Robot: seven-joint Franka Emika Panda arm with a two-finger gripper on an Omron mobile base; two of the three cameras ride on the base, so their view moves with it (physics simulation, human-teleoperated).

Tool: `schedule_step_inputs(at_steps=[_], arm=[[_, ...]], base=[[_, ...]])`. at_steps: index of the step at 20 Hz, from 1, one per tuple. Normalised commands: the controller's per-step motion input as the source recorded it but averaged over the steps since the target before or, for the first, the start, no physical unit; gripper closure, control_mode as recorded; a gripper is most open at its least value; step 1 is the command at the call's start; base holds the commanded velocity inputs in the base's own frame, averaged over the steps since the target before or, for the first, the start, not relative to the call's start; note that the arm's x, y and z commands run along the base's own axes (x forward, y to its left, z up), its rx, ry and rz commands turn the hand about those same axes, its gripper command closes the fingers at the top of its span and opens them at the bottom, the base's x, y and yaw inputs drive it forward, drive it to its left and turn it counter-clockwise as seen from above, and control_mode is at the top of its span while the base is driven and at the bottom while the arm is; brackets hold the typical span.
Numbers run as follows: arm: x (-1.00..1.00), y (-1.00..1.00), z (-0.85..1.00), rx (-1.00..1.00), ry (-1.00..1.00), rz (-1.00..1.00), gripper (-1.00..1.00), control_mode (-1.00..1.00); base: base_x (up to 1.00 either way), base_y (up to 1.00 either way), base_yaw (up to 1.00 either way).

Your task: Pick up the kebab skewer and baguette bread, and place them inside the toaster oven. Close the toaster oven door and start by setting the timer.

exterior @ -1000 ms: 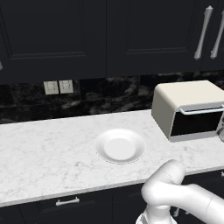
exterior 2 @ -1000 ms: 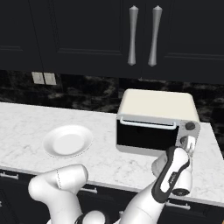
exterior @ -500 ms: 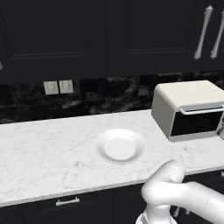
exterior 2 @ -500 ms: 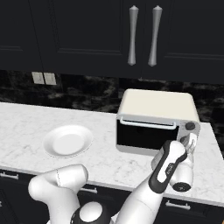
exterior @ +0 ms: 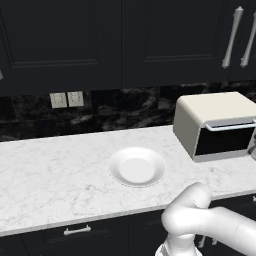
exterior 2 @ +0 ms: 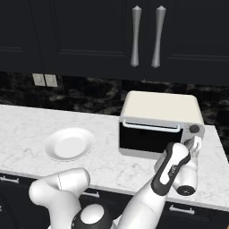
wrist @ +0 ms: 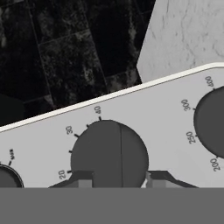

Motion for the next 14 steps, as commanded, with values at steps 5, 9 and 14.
schedule_step_inputs(at_steps=[5,9,14], arm=[[-0.08,-0.05,0.09,0.03,0.07,0.00,1.00,-1.00],[-0.01,-0.07,0.11,0.04,0.11,0.00,1.00,-1.00],[0.00,-0.02,0.03,0.07,0.08,0.00,1.00,-1.00]], base=[[0.00,0.00,0.00],[0.00,0.00,0.00],[0.00,0.00,0.00]])
